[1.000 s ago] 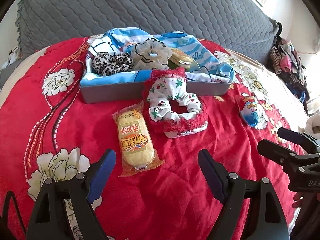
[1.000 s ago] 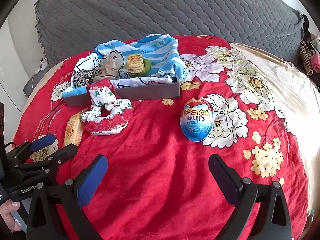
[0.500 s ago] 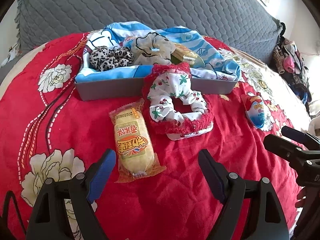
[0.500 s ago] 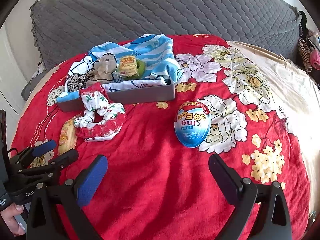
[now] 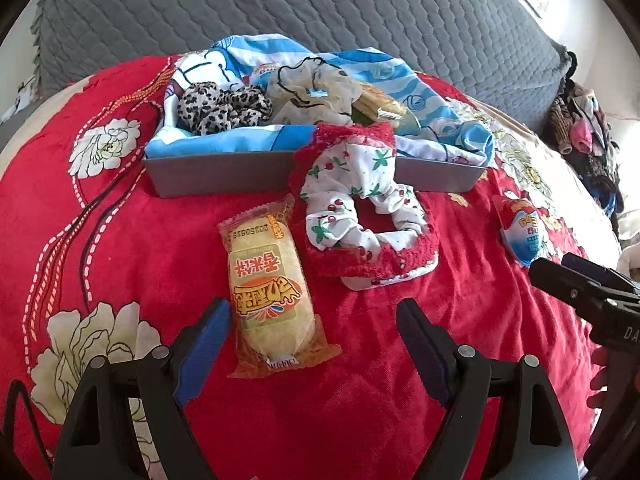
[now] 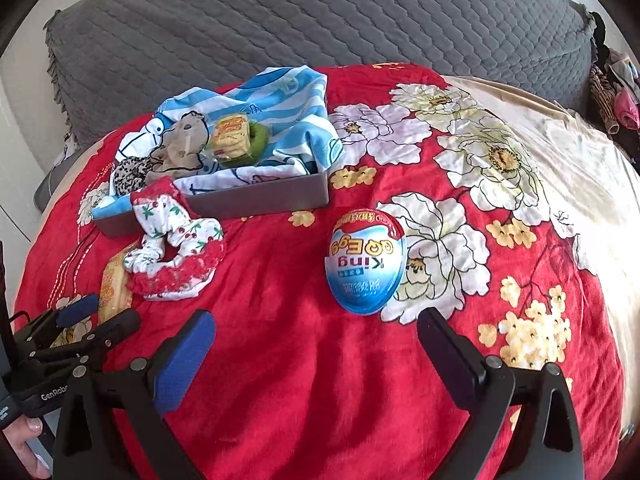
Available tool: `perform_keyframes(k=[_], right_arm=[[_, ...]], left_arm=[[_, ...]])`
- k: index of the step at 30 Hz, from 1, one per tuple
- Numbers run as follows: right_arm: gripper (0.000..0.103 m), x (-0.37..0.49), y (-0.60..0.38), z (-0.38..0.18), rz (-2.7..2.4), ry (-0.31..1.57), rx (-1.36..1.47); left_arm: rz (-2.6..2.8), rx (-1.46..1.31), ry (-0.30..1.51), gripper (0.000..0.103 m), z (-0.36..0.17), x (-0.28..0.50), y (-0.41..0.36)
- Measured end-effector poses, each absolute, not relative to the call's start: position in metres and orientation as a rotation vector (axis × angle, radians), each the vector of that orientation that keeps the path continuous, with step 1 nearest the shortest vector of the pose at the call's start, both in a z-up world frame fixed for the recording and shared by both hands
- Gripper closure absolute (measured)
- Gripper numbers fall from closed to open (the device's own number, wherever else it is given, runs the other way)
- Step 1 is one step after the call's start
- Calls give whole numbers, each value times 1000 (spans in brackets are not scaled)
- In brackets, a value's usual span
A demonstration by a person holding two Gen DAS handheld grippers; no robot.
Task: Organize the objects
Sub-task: 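Move left tool to the rice cake on the bedspread while right tool approaches the King Egg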
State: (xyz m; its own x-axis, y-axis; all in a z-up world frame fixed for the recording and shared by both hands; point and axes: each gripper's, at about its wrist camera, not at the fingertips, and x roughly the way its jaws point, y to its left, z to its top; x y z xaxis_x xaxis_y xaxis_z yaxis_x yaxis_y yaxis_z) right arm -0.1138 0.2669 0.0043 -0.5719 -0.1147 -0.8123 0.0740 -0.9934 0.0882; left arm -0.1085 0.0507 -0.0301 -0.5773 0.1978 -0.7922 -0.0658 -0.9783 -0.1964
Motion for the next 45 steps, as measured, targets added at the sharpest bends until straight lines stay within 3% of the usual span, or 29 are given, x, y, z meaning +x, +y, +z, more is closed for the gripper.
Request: perform_keyframes(k=[45], right_arm=[[1,-159,280,-25,-2715,-55,1444]], left_arm=[[2682,-1373,-244,18,-51,-123,40]])
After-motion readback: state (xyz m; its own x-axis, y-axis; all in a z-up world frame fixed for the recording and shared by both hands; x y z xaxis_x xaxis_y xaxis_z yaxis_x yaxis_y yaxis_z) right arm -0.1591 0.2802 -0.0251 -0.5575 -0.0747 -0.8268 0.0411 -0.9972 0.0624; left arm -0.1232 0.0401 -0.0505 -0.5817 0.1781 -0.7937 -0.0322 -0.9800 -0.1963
